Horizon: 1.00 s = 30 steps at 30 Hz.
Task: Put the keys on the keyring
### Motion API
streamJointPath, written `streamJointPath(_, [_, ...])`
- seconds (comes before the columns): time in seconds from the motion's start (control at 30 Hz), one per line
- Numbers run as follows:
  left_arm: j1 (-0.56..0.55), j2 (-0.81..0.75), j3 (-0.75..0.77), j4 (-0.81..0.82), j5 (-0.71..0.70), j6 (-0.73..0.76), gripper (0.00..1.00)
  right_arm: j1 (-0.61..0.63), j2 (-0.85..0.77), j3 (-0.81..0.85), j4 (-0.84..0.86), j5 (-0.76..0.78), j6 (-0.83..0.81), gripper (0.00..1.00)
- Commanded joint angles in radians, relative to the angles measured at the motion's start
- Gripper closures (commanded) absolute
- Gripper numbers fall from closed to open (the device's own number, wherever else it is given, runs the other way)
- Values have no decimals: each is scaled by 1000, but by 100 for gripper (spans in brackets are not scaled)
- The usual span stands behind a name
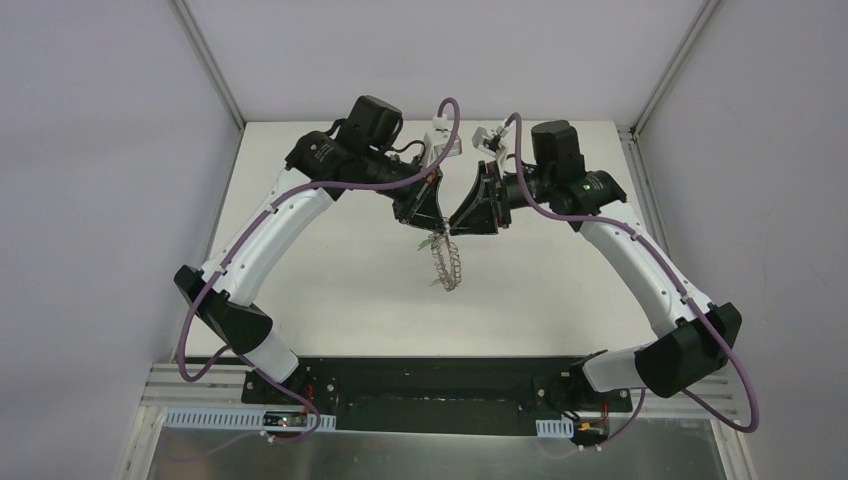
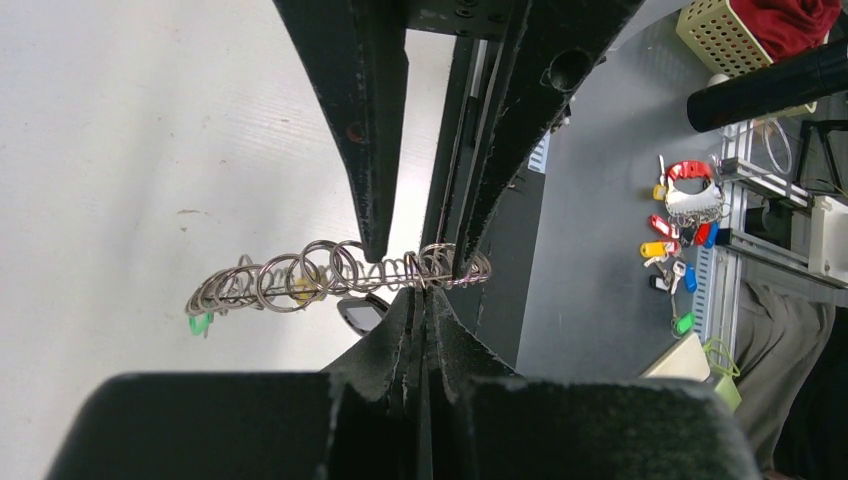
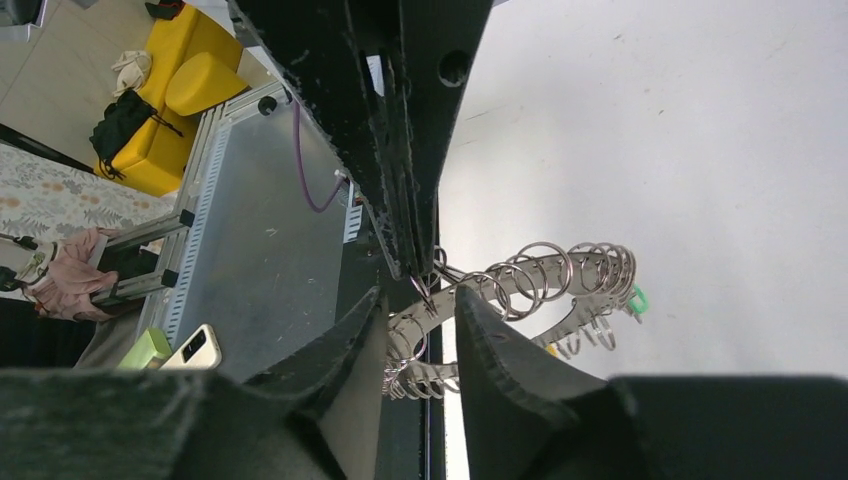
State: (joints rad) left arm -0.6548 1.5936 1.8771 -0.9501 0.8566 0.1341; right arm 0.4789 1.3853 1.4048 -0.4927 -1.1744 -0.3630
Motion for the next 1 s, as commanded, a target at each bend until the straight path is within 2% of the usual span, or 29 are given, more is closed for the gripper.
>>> streamJointPath(0.0, [-4, -16, 14, 21, 48, 6, 100, 12, -3, 48, 7, -24, -4, 70])
streamJointPath(0.1, [-5, -16, 13, 23, 44, 5, 100, 11, -6, 39, 20, -33, 13, 74])
streamJointPath(0.57, [-5, -13, 18, 26, 39, -2, 100, 23, -13, -10, 34, -29, 16, 78])
streamJointPath(0.7, [-5, -13, 18, 27, 38, -2, 100, 28, -12, -16, 40, -27, 21, 85])
streamJointPath(0.83, [-4, -14, 18, 28, 37, -2, 100, 29, -9, -11, 57, -21, 49, 100])
streamJointPath(0.97, [3, -23, 11, 41, 64, 2, 100, 25, -5, 12, 73, -11, 86, 100])
